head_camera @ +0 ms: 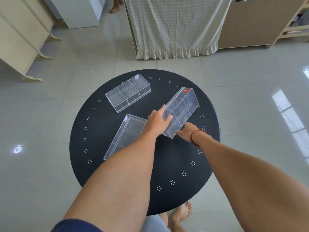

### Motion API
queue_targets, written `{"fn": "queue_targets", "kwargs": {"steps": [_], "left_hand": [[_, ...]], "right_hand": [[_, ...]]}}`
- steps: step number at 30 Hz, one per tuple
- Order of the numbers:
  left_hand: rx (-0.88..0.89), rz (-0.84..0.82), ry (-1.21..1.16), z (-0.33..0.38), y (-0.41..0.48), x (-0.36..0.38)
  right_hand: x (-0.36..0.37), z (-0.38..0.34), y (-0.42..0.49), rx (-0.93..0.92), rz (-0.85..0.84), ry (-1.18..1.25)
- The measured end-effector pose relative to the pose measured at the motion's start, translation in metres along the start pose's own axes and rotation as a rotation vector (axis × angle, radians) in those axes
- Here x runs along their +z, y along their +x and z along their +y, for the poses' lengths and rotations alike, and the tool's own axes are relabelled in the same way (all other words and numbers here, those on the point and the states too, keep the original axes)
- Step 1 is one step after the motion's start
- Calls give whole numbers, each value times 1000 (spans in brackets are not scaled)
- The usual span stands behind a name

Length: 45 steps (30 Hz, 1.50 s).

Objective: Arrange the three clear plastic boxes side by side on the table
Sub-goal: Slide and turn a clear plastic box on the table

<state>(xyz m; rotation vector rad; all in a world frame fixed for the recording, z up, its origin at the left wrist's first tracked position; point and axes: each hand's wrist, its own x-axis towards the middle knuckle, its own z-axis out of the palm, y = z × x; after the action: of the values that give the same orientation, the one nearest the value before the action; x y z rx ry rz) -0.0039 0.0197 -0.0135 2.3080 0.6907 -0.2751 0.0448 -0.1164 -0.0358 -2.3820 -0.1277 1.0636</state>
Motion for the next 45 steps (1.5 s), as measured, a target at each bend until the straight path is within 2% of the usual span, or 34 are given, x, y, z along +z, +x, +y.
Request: {"fn": "queue_targets", "kwargs": {"steps": [2,5,8,14,20,22,25,27,30,32,33,36,45], "left_hand": [[30,21,26,5,0,-4],[67,69,75,3,0,-3],[97,122,61,-3,1,0],[152,152,-20,1,0,10],[-89,43,-183,6,2,27],[-146,-16,-186,4,4,33],[-136,-28,-154,-1,5,41],[-116,-20,-120,-3,6,45],[-62,28,20,-2,9,49],[24,48,138,0,10,50],[50,27,168,1,11,51],[56,-33,213,5,7,51],[56,-40,177,8,-25,64]], "right_hand": [[-4,-6,-2,-9,103,147],[-22,-17,-3,-49,415,403],[-40,-23,0,-22,589,474],[-40,-13,8,133,511,615],[-33,7,13,326,464,650],[-33,12,16,352,453,622],[-33,19,20,365,449,563],[-31,22,21,317,485,387],[-31,26,23,12,542,-60],[-32,26,23,-177,447,-246],[-33,27,21,-209,383,-286],[-33,34,16,-196,290,-299],[-22,52,-10,-129,293,-344]]}}
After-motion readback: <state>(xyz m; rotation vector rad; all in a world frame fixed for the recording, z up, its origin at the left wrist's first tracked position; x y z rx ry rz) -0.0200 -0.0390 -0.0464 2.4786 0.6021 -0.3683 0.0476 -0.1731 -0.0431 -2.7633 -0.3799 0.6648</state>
